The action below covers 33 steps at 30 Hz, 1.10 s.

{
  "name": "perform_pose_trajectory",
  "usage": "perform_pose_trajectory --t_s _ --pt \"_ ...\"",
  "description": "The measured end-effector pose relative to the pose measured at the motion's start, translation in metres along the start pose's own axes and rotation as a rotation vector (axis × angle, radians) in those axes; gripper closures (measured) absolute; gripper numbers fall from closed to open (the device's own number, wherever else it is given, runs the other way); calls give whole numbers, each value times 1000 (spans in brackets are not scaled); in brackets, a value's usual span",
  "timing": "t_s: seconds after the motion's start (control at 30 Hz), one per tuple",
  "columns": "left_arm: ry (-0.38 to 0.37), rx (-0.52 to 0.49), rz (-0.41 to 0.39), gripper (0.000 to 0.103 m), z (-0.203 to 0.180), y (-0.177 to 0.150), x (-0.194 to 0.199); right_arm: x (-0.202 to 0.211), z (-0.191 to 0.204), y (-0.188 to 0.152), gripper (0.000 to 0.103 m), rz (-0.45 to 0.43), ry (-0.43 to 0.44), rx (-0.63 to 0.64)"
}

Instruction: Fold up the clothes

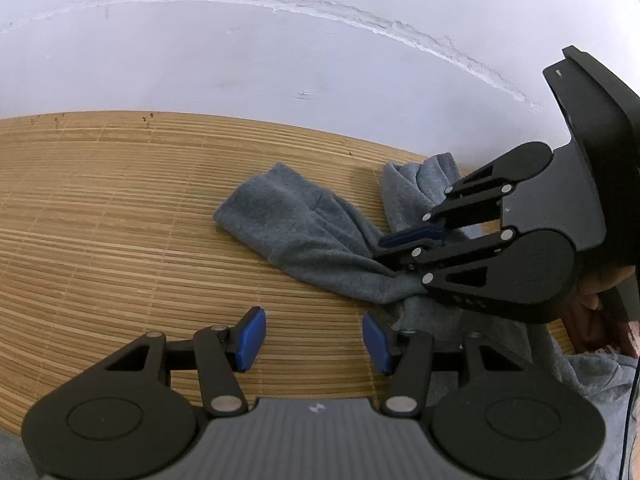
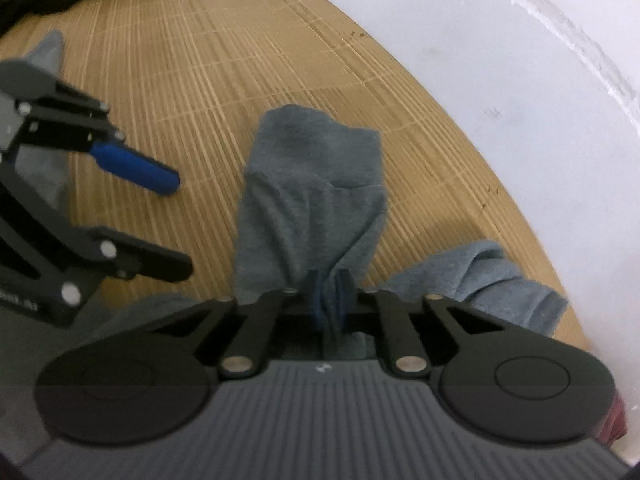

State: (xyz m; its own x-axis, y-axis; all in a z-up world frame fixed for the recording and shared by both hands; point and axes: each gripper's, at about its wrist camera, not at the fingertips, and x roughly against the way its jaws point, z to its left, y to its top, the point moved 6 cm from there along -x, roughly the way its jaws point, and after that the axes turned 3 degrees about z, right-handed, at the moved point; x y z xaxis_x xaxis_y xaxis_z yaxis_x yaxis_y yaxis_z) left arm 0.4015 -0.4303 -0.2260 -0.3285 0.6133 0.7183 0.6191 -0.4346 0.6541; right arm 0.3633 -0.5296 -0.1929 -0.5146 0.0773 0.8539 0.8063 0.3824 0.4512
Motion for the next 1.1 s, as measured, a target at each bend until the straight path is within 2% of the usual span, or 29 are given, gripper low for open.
perform_pose_trajectory --t_s 0.13,0.17,0.33,0.4,0.47,0.5,0.57,0.73,0.83,0.9,0.97,1.1 --pt "-5 8 -2 47 0 -1 1 9 -3 0 96 -58 -25 -78" --pt "-7 13 -2 47 1 -1 1 15 -6 3 96 -99 -18 -117" --pt "-13 53 -3 47 6 2 -1 67 -46 9 97 -368 106 -477" --pt "-11 71 1 47 9 5 -2 61 -69 -2 97 -347 12 -548" --pt "-11 90 5 47 12 10 -5 33 -88 -21 96 -225 -55 -614" --pt "-13 101 7 47 13 12 -6 17 -97 -34 93 -146 -82 -658" --pt "-26 117 18 47 14 14 -8 7 -105 -51 84 -116 -146 -697" --pt "-45 73 34 47 9 11 -2 46 -100 -64 67 -241 -111 -830" --pt "-66 28 35 47 2 10 3 72 -84 -75 55 -303 -4 -854" --pt "-41 2 29 47 -2 16 2 85 -71 -87 55 -305 59 -861" --pt "-31 -9 28 47 -3 25 -1 93 -57 -100 55 -295 66 -862" --pt "-26 -42 31 47 -7 52 -17 122 -17 -130 55 -326 104 -916"
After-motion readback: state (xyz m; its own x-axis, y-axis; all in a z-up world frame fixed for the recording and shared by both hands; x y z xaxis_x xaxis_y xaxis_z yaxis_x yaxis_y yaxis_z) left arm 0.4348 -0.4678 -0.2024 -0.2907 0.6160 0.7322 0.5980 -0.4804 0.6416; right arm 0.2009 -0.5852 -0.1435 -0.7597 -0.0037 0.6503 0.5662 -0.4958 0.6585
